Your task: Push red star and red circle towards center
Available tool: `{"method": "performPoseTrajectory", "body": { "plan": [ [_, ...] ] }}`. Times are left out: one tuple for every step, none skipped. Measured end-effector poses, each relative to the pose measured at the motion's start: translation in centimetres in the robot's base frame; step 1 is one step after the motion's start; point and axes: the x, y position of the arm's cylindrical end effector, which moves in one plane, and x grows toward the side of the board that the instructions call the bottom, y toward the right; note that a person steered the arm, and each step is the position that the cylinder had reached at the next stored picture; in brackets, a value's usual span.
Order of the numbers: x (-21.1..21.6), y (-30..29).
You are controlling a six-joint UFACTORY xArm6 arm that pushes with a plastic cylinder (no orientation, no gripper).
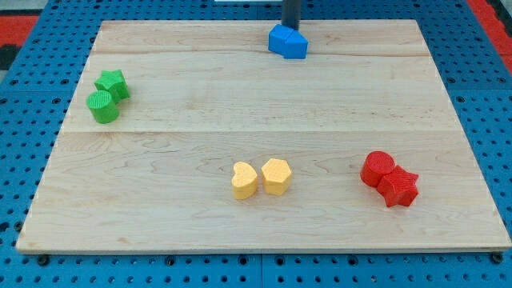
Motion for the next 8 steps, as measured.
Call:
{"method": "performPoseTrajectory", "body": {
  "plan": [
    [0.5, 0.7],
    [0.5, 0.7],
    [2.5, 1.1],
    [5.3, 8.2],
    [15.5, 17.2],
    [27.1, 18.1],
    [29.9, 17.4],
    [33.7, 20.0]
  ]
}}
